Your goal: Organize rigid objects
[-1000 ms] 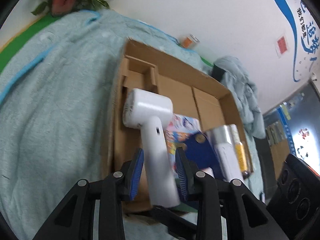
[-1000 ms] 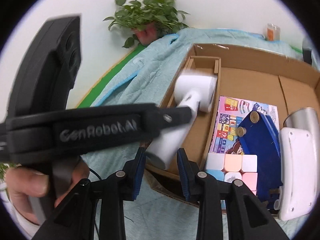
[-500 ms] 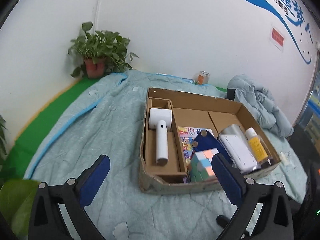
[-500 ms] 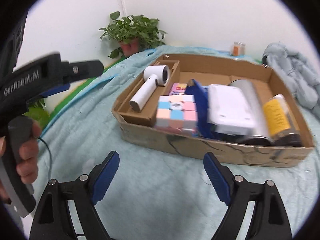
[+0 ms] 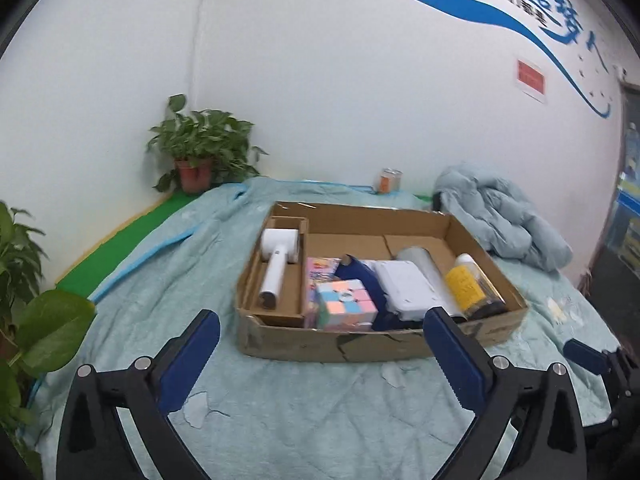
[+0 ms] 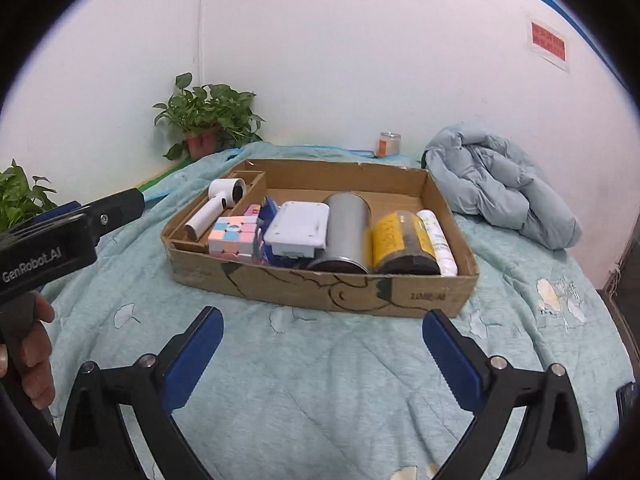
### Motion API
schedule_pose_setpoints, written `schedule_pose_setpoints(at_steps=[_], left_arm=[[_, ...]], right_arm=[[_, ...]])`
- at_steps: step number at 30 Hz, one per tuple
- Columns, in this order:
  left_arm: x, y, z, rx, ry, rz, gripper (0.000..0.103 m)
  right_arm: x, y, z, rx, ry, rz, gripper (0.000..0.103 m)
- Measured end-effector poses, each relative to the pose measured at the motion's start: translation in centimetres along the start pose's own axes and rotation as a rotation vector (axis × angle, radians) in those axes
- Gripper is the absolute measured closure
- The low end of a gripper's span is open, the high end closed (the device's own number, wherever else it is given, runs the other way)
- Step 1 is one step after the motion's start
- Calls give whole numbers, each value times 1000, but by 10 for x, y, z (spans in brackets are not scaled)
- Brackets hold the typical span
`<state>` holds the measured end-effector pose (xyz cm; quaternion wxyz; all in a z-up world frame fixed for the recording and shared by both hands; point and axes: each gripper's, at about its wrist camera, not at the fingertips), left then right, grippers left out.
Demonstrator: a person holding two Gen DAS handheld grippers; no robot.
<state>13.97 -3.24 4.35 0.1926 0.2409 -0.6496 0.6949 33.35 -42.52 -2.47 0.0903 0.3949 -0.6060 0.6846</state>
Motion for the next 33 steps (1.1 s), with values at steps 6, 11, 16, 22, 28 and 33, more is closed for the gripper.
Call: schedule_pose_setpoints(at_steps=[6, 11, 16, 22, 28, 33], left_arm=[[10, 8, 25, -27, 10, -25, 0], [9, 4, 25, -24, 2, -35, 0], [6, 3, 19, -19, 1, -44, 0], [3, 5, 14, -16, -3, -55, 0], [-1, 8, 12, -31, -8, -61, 0], [-9, 11, 12, -25, -2, -82, 0]], right_arm=[[-2, 5, 19, -49, -11, -16, 3], [-2, 8, 15, -25, -18, -9, 3], [-5, 6, 12, -15, -29, -11, 3], [-9, 7, 10, -8, -23, -20, 3], [-13, 8, 12, -16, -24, -33, 3], [-17, 9, 11, -2, -21, -46, 3]])
Point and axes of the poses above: each gripper's, at about its wrist camera, not at the fingertips, and x roughly against the way its jaws point, z to its right, y to its underside, and after that the axes turned 6 degrees about -z, right-handed
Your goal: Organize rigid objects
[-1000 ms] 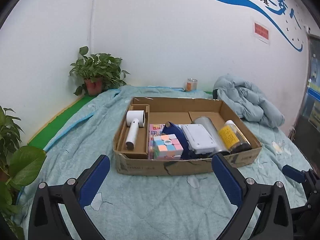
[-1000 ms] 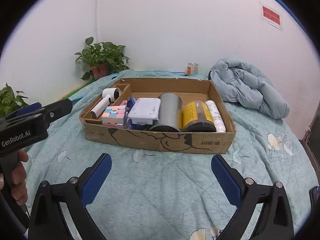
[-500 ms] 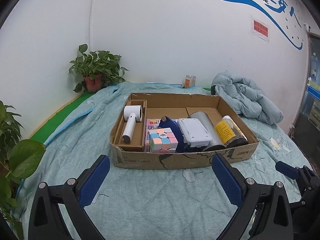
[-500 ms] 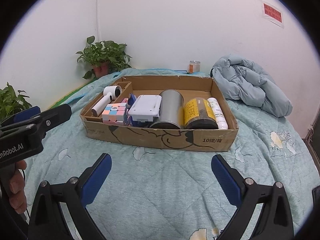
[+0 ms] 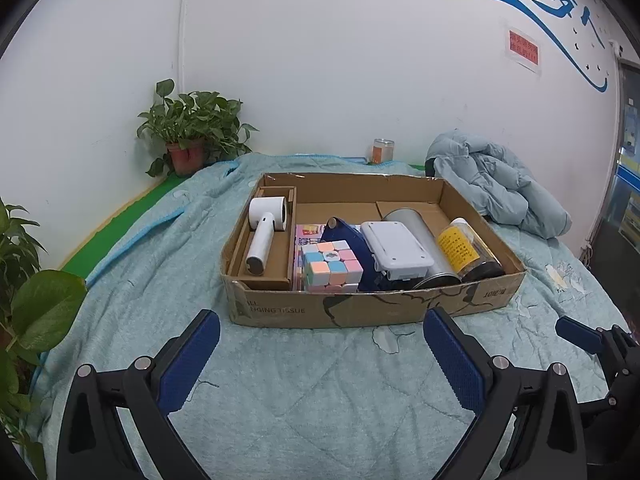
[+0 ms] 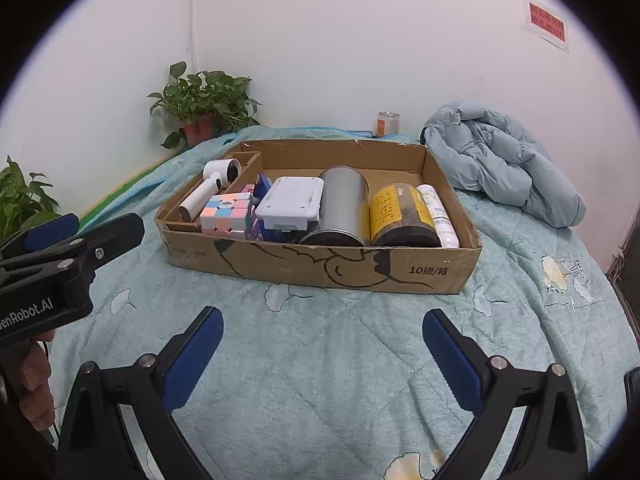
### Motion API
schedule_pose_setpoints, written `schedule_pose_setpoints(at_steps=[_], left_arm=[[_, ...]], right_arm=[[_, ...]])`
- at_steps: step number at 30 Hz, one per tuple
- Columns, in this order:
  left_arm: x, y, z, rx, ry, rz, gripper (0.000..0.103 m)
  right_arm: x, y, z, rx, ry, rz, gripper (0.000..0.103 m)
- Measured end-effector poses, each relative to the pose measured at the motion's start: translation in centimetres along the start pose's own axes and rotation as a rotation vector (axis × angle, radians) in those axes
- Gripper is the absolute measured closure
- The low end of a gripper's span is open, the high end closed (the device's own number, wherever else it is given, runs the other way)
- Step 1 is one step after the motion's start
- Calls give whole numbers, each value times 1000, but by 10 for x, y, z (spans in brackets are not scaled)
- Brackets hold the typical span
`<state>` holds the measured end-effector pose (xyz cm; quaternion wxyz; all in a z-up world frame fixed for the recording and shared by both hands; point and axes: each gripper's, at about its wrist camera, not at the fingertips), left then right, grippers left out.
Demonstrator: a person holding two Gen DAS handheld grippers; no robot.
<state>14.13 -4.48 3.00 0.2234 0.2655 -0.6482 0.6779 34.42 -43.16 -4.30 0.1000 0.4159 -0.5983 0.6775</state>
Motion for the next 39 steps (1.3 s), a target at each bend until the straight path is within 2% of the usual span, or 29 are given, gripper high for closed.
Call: schedule_pose_setpoints(at_steps=[39], left_arm=[[-28, 4, 0, -18, -15, -57, 0]], right_arm=[[-16, -2, 5, 18, -4, -24, 3]])
Point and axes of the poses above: each gripper's, at about its wrist camera, not at the fingertips, and x roughly against the way its jaws point, z to its right, y to its underside, and after that the axes turned 6 degrees about -z, right-handed
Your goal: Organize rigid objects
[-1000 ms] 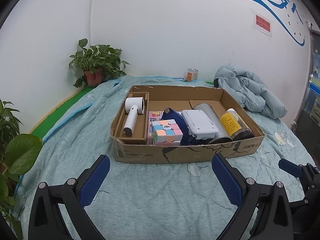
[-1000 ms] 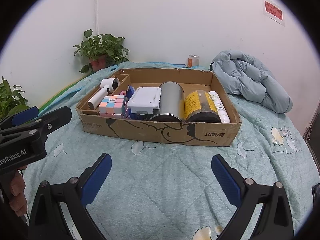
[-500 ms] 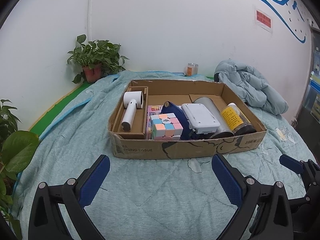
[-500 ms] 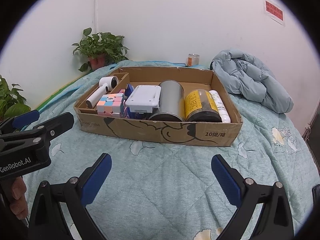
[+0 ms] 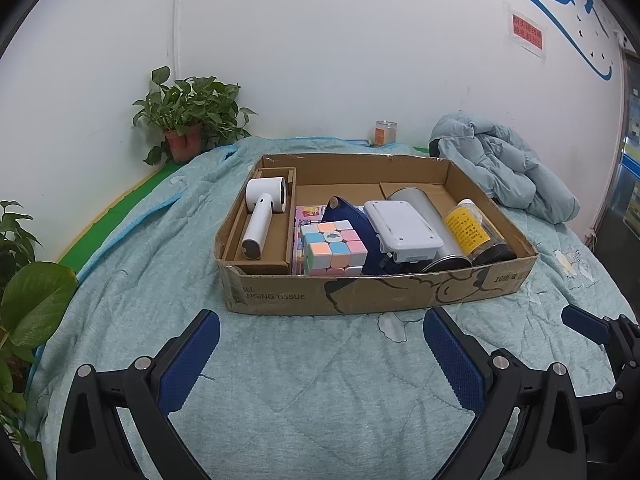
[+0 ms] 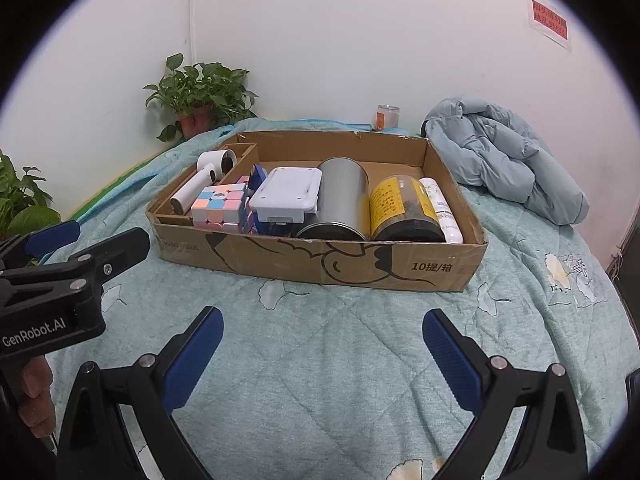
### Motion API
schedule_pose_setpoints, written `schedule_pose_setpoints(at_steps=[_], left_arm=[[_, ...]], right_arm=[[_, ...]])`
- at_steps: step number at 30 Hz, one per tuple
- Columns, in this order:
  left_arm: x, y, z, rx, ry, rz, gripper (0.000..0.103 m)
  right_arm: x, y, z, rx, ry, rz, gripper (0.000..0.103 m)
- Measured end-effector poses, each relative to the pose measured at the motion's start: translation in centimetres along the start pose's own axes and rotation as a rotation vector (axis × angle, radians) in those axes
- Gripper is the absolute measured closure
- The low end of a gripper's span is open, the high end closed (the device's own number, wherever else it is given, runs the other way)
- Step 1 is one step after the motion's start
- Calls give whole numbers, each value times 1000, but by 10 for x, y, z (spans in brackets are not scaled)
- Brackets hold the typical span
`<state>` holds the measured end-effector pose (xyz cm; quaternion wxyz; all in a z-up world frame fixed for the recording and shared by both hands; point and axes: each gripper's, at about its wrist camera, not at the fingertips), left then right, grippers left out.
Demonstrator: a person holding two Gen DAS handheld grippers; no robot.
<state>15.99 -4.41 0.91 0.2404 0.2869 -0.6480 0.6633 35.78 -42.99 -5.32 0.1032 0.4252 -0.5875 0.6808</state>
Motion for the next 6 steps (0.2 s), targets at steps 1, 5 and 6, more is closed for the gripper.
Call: schedule_pose_setpoints(at_steps=[1, 5, 6], left_arm=[[-1, 0, 0, 0, 3, -2, 0], [-3, 1, 1, -3, 15, 10, 0], [-3, 1, 2, -11, 18, 11, 0]], right_arm=[[0, 0, 0, 0, 0, 0, 3], [1, 0, -2, -2, 3, 1, 3], [1, 1, -2, -4, 4, 1, 3]])
Point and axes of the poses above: each gripper's, at about its wrist camera, not at the fingertips, and x roughly against the way its jaws point, z to its right, y to its underside, and after that the axes turned 6 degrees about -z, right-handed
